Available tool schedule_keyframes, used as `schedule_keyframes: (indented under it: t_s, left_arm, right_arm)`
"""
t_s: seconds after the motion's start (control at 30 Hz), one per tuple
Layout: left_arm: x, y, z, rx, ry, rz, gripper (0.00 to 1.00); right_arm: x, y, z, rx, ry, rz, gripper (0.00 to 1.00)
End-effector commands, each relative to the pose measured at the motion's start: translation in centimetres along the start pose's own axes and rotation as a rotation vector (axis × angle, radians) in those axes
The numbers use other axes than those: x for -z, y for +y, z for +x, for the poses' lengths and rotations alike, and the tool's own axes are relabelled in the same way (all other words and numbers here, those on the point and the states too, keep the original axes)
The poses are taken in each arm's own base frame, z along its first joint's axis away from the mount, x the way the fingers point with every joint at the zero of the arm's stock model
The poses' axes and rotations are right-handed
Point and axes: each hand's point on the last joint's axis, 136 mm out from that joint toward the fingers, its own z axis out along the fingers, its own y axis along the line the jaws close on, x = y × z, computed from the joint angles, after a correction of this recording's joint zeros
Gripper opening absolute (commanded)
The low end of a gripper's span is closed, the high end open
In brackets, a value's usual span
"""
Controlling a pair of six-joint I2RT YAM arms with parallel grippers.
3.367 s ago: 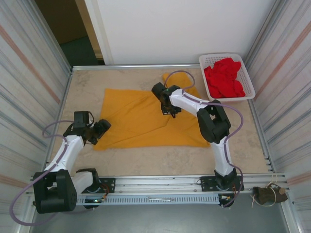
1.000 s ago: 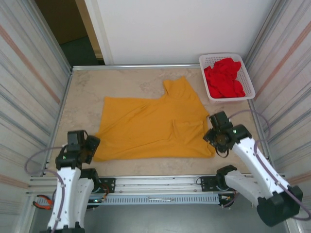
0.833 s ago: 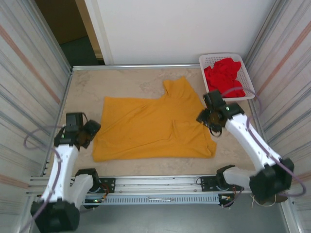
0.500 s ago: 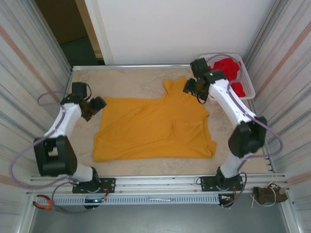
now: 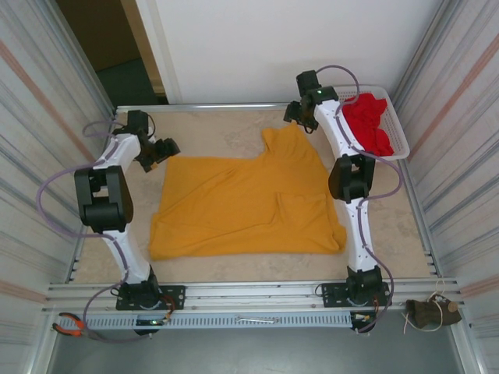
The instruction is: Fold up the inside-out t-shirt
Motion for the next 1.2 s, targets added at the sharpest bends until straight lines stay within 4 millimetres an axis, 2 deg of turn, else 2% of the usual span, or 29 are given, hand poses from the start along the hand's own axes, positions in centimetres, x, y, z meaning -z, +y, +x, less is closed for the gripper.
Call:
schedule_keyframes:
  t_s: [0.0, 0.17, 0.4, 0.67, 0.8, 0.97, 1.0, 1.1, 1.17]
  left_arm:
    - [0.4, -1.1, -0.6, -0.044, 0.004, 0.02, 0.85]
    - [-0.4, -1.4, -0.2, -0.027, 0.026, 0.046, 0.85]
    - [-0.5, -1.9, 0.5, -0.019, 0.035, 0.079, 0.85]
    - [-1.0, -1.4, 0.2, 0.004, 0.043, 0.084, 0.85]
    - [-1.9, 0.0, -0.3, 0.026, 0.058, 0.03, 0.85]
    - [-2.8, 1.2, -1.0, 0.005, 0.077, -0.052, 0.85]
    - [-3.7, 1.6, -0.7, -0.001, 0.096, -0.066, 0.85]
    - [-4.6, 2.1, -0.9, -0.029, 0.102, -0.098, 0.85]
    - [-5.0, 2.0, -1.3, -0.053, 0.101, -0.105, 0.85]
  right_arm:
    - [-2.5, -0.6, -0.4, 0.012, 0.006, -0.029, 0.69]
    - [-6.2, -0.2, -0.8, 0.03, -0.026, -0.063, 0.7]
    - [-9.6, 0.3, -1.5, 0.038, -0.078, -0.085, 0.75]
    - [-11.8, 1.4, -1.6, 0.035, -0.104, -0.143, 0.75]
    - [-12.4, 1.7, -0.9, 0.035, -0.081, -0.16, 0.62]
    - [-12.4, 1.6, -0.6, 0.034, -0.067, -0.156, 0.34]
    - [-12.4, 1.6, -0.5, 0.034, -0.064, -0.157, 0.29]
    - [-12.3, 1.7, -0.4, 0.033, -0.057, -0.164, 0.11]
    - [-12.3, 1.8, -0.3, 0.031, -0.054, -0.168, 0.05]
